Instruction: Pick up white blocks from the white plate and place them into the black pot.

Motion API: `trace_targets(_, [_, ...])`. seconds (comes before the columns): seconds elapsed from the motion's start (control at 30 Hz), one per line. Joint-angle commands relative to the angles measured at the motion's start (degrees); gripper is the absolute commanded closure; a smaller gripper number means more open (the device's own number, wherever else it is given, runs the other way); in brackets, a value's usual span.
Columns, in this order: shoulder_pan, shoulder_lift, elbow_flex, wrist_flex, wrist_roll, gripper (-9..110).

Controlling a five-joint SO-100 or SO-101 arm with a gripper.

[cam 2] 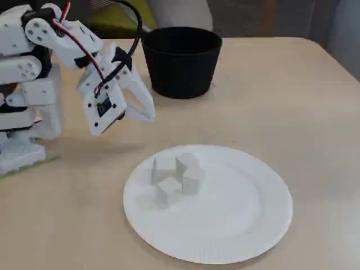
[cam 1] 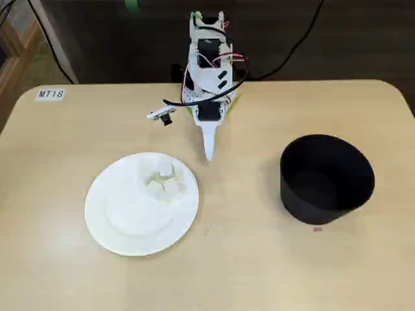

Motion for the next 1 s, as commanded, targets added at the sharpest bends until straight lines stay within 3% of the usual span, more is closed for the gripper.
trace_targets(0.0, [3.6, -39.6, -38.1, 8.8, 3.1, 104])
trace_targets(0.6, [5.5, -39.9, -41.2, 9.9, 0.4, 104])
trace_targets(0.97, [24.2, -56.7, -62.6, 25.0, -3.5, 104])
